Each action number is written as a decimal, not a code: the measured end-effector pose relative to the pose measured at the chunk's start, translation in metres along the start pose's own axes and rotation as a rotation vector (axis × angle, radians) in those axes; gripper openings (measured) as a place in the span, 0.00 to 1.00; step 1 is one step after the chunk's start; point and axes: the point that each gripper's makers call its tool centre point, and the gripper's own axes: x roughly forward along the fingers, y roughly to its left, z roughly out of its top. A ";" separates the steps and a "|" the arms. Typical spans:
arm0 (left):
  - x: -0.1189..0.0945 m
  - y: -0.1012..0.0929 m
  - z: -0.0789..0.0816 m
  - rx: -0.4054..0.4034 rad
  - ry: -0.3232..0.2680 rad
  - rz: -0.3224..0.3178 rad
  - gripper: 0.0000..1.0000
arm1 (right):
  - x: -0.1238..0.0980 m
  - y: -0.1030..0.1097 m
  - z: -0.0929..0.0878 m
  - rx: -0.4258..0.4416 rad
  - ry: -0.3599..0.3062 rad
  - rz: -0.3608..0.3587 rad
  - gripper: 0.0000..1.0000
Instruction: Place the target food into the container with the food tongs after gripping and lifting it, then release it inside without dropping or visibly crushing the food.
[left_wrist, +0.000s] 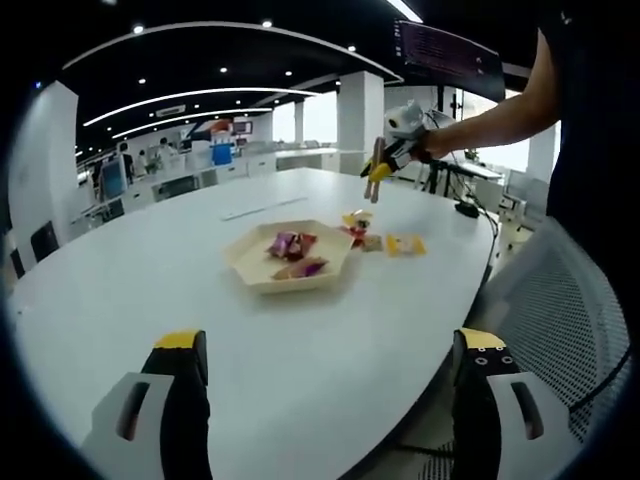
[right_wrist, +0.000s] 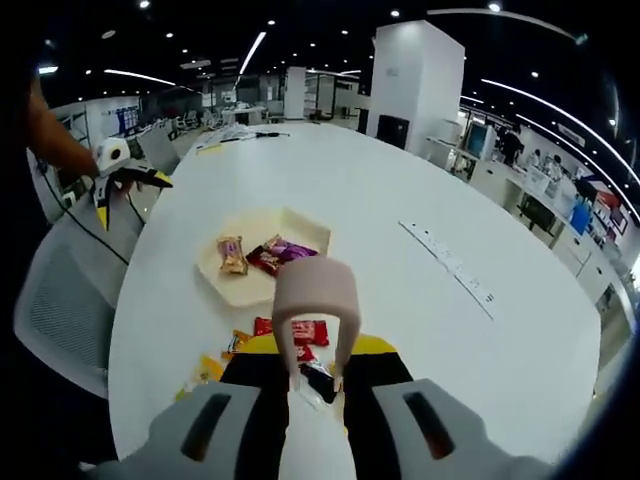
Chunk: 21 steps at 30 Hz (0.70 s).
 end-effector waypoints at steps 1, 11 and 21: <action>0.000 0.000 0.000 -0.002 0.002 -0.001 0.99 | 0.001 -0.001 -0.003 0.000 0.001 0.000 0.19; 0.002 0.000 -0.005 -0.017 0.022 -0.004 0.99 | 0.014 -0.002 -0.015 -0.028 -0.004 0.033 0.18; 0.001 0.001 -0.004 -0.023 0.023 0.004 0.98 | 0.028 -0.001 -0.021 -0.045 0.020 0.052 0.19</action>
